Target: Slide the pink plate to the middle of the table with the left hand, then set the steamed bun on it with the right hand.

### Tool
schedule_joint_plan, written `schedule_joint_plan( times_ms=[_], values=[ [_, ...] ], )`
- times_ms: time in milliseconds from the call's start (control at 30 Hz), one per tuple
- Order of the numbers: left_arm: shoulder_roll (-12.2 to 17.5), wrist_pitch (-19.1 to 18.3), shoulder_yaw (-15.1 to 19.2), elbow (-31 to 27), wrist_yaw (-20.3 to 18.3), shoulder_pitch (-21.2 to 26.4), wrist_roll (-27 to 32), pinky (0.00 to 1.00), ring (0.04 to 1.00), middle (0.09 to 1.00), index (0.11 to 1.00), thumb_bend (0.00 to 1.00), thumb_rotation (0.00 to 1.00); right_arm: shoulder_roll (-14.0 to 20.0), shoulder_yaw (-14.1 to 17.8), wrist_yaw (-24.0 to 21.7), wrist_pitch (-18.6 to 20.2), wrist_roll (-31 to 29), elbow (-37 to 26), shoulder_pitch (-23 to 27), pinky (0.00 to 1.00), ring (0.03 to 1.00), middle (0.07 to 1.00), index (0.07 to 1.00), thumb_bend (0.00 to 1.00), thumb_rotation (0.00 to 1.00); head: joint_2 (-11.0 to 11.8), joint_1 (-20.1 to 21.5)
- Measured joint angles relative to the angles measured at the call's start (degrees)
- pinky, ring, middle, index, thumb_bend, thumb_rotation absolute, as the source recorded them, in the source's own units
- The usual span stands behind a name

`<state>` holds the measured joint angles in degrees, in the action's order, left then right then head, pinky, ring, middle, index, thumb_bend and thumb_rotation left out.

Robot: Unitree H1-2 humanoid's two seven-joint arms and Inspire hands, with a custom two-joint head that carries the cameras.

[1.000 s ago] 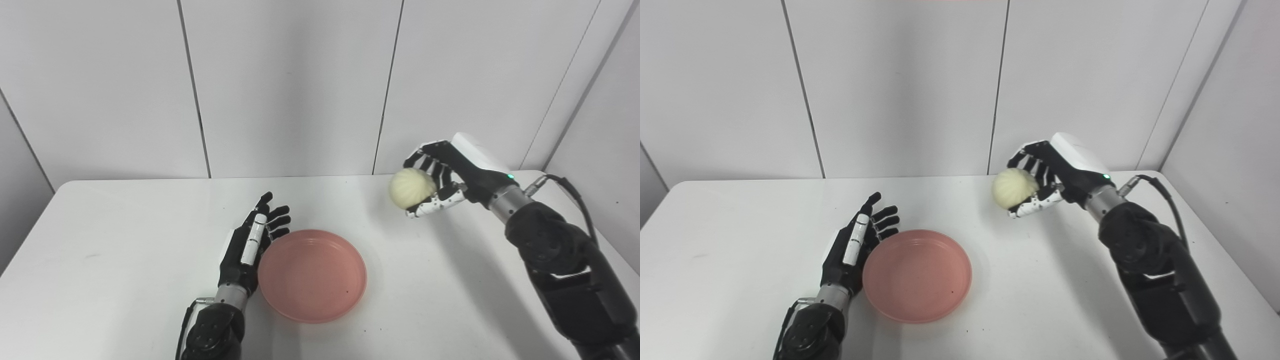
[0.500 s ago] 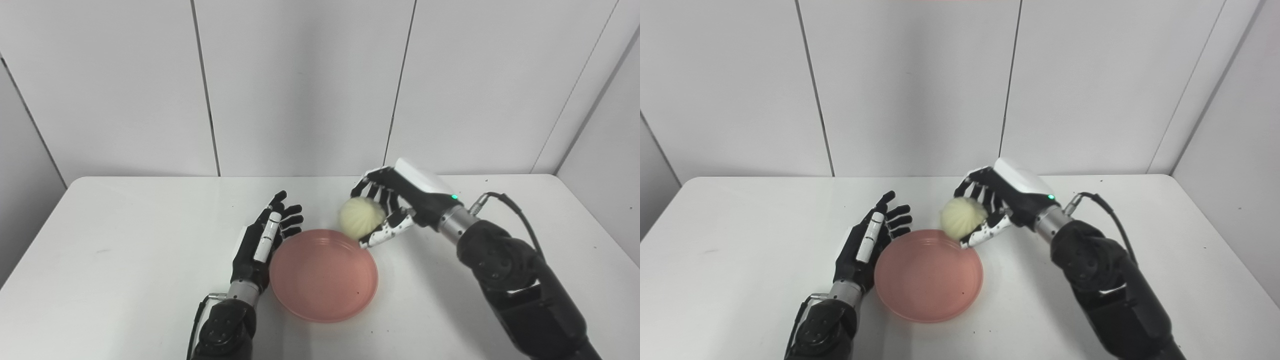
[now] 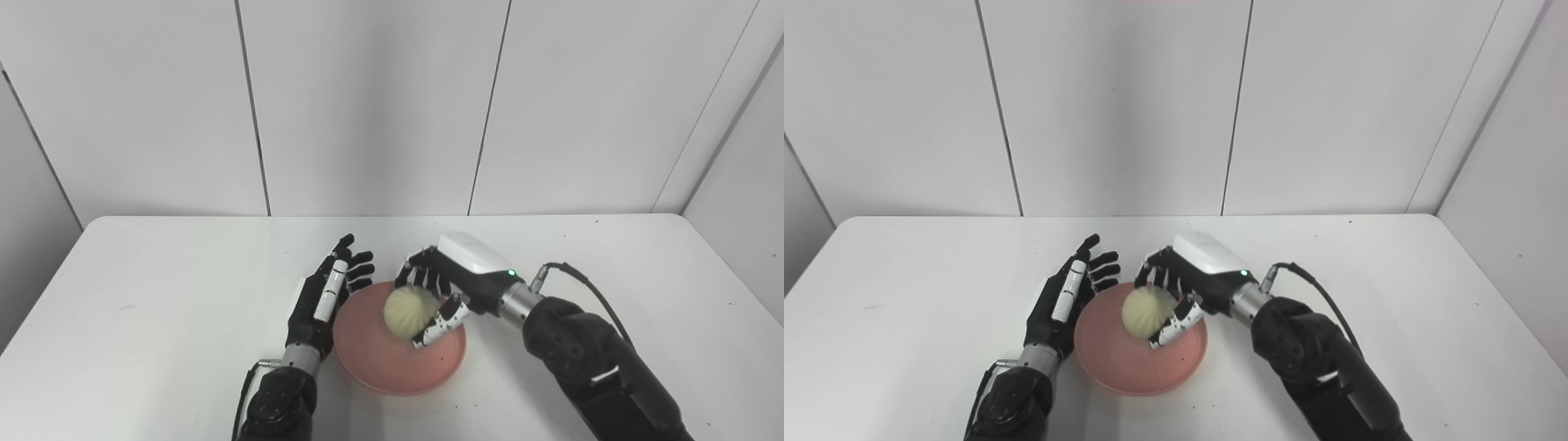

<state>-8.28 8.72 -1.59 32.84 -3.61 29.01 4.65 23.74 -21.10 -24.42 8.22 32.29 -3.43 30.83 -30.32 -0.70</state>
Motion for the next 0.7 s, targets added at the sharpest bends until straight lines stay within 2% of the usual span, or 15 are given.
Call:
schedule_joint_plan(
  times_ms=[167, 533, 700],
  values=[
    [-0.05, 0.00, -0.02, 0.03, 0.00, 0.00, 0.00, 0.73, 0.757, 0.773, 0.880, 0.62, 0.81, -0.81, -0.06, 0.77, -2.32, 0.02, 2.74, -0.42, 0.34, 0.402, 0.452, 0.511, 0.52, 0.00, -0.09, -0.09],
    [-0.12, 0.03, -0.21, 0.14, -0.01, 0.00, -0.01, 0.73, 0.756, 0.769, 0.877, 0.63, 0.80, -2.46, -1.03, 1.58, -4.58, 1.39, 6.55, -0.41, 0.32, 0.387, 0.428, 0.533, 0.52, 0.00, -0.18, -0.26],
    [-0.11, 0.03, -0.29, 0.14, -0.07, 0.00, 0.00, 0.72, 0.737, 0.739, 0.870, 0.62, 0.79, -3.20, -1.02, 1.56, -4.56, 1.94, 6.33, -0.41, 0.35, 0.423, 0.483, 0.495, 0.53, 0.01, -0.26, -0.35]
  ],
)
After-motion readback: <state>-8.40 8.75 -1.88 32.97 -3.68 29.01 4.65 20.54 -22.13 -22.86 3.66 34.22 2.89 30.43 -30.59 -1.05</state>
